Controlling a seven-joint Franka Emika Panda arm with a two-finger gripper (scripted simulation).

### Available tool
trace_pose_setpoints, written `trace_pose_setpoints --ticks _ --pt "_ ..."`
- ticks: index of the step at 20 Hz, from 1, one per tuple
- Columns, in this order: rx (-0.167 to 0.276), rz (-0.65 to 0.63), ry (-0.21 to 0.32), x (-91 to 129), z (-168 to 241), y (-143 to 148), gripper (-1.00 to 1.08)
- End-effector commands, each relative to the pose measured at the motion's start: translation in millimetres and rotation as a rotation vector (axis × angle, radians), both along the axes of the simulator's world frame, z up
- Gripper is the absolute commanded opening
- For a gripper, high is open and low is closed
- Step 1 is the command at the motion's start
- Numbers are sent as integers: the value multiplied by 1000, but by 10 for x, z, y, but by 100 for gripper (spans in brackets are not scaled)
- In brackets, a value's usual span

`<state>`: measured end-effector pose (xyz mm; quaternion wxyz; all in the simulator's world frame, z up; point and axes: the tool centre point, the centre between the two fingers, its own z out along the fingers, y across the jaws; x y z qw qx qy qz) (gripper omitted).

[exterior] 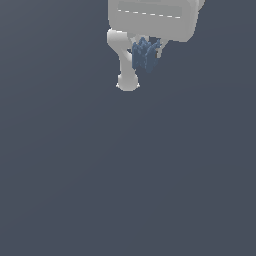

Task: Pick up the object and move it to a goal position.

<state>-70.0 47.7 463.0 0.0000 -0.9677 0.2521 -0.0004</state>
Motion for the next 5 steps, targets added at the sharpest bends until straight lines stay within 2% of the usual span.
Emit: trace_pose_setpoints --ticks 1,5 --pt "0 0 1 10 53 12 -100" --pt "0 0 1 17 80 18 -100"
